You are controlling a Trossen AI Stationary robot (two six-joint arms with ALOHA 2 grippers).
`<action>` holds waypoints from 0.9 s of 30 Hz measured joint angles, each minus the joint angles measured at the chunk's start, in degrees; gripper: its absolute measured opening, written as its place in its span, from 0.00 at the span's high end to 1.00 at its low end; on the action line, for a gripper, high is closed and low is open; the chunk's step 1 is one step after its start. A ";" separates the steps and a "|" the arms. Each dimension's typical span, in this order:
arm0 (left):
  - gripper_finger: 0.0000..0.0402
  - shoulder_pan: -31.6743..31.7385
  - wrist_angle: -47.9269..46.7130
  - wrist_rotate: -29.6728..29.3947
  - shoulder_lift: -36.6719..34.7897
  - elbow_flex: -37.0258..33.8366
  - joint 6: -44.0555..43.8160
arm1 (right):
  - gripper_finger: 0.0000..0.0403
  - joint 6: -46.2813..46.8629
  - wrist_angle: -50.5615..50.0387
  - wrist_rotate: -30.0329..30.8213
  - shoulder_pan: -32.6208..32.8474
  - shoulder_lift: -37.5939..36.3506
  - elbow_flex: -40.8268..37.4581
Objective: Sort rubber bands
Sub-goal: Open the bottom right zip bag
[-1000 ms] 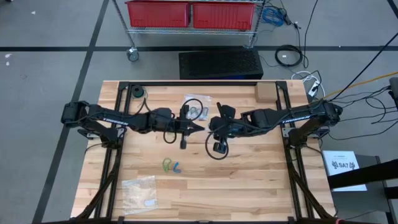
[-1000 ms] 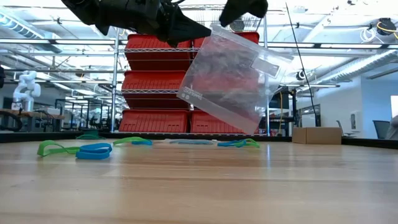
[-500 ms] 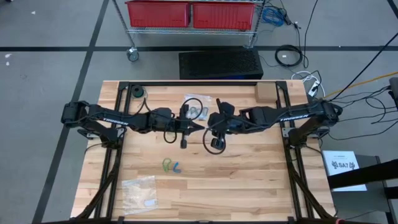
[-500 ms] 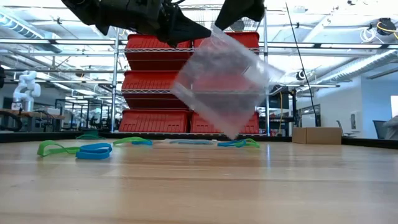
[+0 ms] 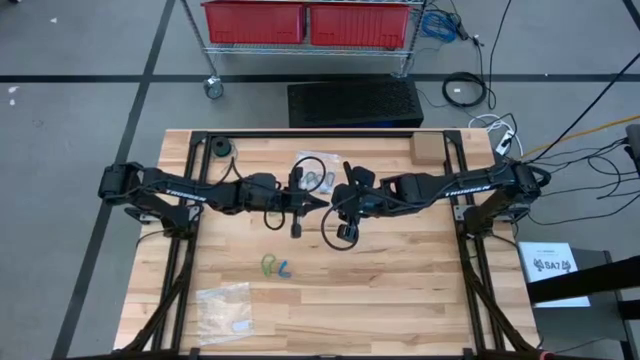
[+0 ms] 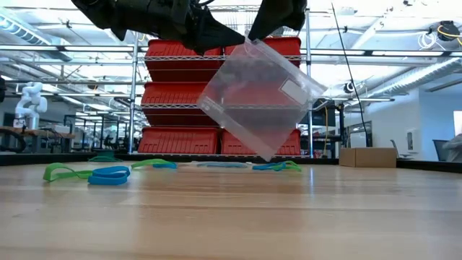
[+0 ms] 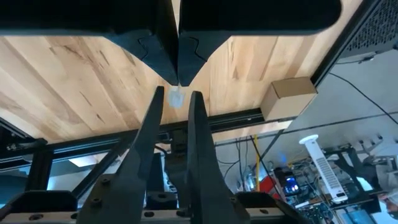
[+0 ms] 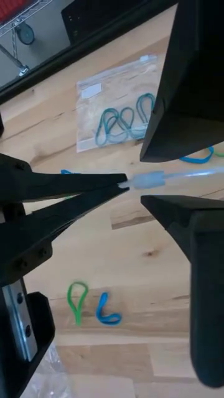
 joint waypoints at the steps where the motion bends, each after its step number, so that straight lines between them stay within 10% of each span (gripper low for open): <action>1: 1.00 0.00 0.03 0.00 0.00 0.00 0.00 | 0.79 0.04 -0.02 0.00 0.00 0.02 0.00; 27: 1.00 -0.02 -0.70 -1.36 -1.80 0.00 -0.09 | 0.99 0.03 -5.60 3.23 1.65 0.02 -0.02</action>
